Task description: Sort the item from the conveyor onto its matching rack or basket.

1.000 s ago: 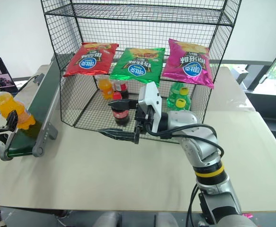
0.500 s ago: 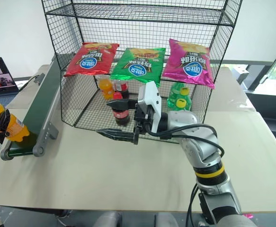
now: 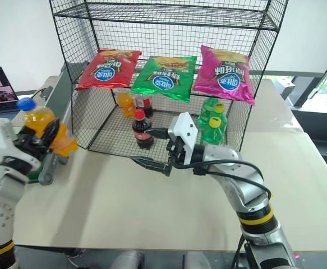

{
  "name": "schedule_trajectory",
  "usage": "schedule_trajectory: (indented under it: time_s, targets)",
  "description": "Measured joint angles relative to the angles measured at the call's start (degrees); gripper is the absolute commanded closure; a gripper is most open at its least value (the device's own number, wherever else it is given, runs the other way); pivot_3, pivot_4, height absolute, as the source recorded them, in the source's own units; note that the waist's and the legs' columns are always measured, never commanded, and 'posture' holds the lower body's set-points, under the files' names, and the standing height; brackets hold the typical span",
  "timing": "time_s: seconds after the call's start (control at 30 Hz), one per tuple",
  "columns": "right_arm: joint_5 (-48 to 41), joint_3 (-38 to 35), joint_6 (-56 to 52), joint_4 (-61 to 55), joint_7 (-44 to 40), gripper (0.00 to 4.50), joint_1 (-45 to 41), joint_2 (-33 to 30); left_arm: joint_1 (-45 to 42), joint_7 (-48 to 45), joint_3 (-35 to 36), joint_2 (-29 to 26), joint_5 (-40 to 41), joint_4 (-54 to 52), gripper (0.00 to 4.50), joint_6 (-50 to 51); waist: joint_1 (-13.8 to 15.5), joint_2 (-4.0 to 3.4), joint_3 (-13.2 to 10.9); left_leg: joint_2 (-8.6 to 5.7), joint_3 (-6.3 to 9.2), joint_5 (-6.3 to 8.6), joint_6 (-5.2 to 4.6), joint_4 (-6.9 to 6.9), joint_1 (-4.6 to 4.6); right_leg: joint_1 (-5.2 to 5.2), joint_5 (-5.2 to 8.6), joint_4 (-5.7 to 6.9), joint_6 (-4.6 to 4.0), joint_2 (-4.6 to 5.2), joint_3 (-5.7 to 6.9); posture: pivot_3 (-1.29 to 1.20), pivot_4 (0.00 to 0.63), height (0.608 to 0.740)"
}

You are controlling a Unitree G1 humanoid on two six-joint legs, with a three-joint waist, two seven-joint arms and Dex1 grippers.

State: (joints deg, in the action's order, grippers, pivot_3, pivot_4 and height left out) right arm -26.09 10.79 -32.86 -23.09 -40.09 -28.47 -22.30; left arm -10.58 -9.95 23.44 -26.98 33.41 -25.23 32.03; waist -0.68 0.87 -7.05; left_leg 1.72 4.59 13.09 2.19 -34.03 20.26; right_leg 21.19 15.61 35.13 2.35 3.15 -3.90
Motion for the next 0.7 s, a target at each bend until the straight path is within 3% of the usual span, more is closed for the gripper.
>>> schedule_trajectory:
  time_s: [0.13,0.27,0.53,0.7]
  targets:
    - [2.8,0.7,0.0,0.0,3.5,0.00,0.3,0.8,-4.6,-0.3,-6.7,2.7,-4.4,6.2,2.12,-2.8,-0.2,0.00,0.0,0.00,0.00,0.00,0.00,0.02,0.02,0.02,0.00,-0.03,0.00,-0.01,-0.01,0.00,0.150,0.738]
    - [5.2,1.0,-1.1,0.0,7.6,0.00,0.2,2.1,-12.6,-1.0,-10.8,6.4,-11.1,20.8,2.12,-12.4,-0.3,-0.01,0.0,-0.01,0.00,-0.01,-0.01,0.05,0.02,0.04,-0.01,-0.03,-0.01,-0.02,-0.01,0.00,0.150,0.738]
    - [7.3,1.6,-3.0,-0.1,11.9,0.00,0.1,4.0,-21.6,-3.1,-13.4,11.4,-18.2,45.0,2.12,-28.9,-0.1,0.01,0.0,-0.04,0.00,-0.01,-0.01,0.01,0.07,0.03,-0.02,-0.05,0.02,0.00,0.00,0.00,0.150,0.738]
    - [7.5,1.4,-4.1,-0.4,13.2,0.00,0.2,4.0,-24.6,-3.1,-13.4,11.9,-21.2,54.4,2.12,-36.7,-0.2,0.01,0.0,-0.03,0.00,-0.01,-0.02,0.03,0.06,0.04,-0.02,-0.03,0.02,-0.02,0.00,0.00,0.150,0.738]
